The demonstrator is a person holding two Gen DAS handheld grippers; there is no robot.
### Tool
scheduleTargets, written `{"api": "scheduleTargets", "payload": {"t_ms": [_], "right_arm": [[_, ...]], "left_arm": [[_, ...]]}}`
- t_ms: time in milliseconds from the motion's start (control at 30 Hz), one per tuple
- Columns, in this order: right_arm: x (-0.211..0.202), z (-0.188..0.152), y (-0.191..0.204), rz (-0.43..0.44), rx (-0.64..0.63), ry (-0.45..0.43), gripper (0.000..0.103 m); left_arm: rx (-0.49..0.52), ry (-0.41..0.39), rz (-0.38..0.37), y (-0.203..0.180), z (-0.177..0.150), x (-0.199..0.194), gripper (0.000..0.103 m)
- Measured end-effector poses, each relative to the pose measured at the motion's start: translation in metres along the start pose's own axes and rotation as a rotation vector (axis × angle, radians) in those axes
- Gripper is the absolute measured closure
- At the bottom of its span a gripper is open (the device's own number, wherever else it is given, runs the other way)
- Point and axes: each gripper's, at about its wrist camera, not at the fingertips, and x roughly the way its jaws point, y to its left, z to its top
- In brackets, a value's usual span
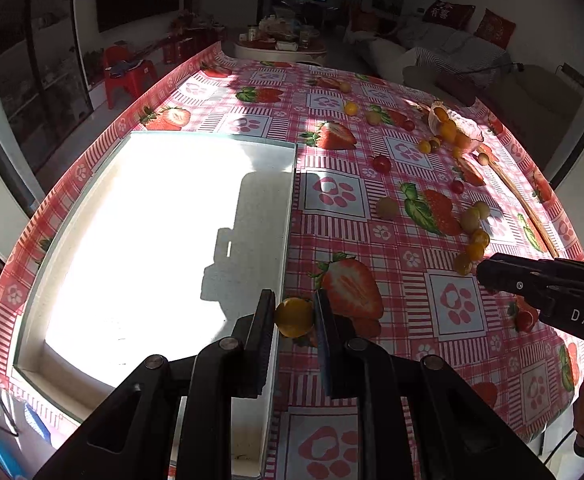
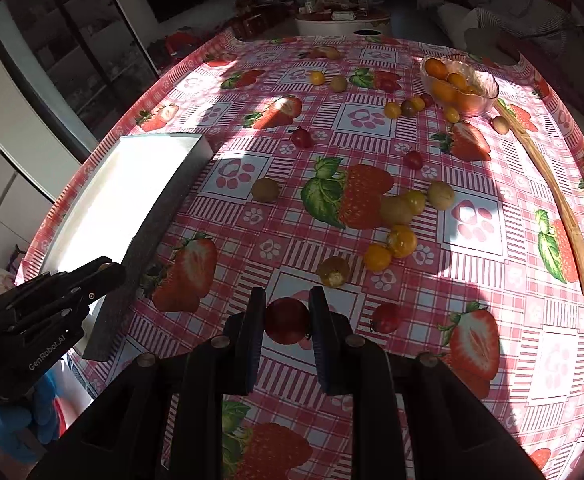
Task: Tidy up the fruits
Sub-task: 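Carry both fruits over the white tray and open both grippers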
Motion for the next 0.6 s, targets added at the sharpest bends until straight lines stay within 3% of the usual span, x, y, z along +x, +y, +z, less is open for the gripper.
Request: {"api": "scheduleTargets", "payload": {"t_ms": [367, 600], "right_arm": [[0.046, 0.052, 0.098, 0.118, -0.135, 0.05, 0.079], [0.093, 0.074, 0.131, 0.185, -0.128, 0.127, 0.079]], "left_arm": [[-0.11, 0.012, 0.126, 0.085, 0.01, 0.011, 0.082], [-0.135, 0.061, 0.183, 0.106, 0.01, 0.036, 0.082]]}}
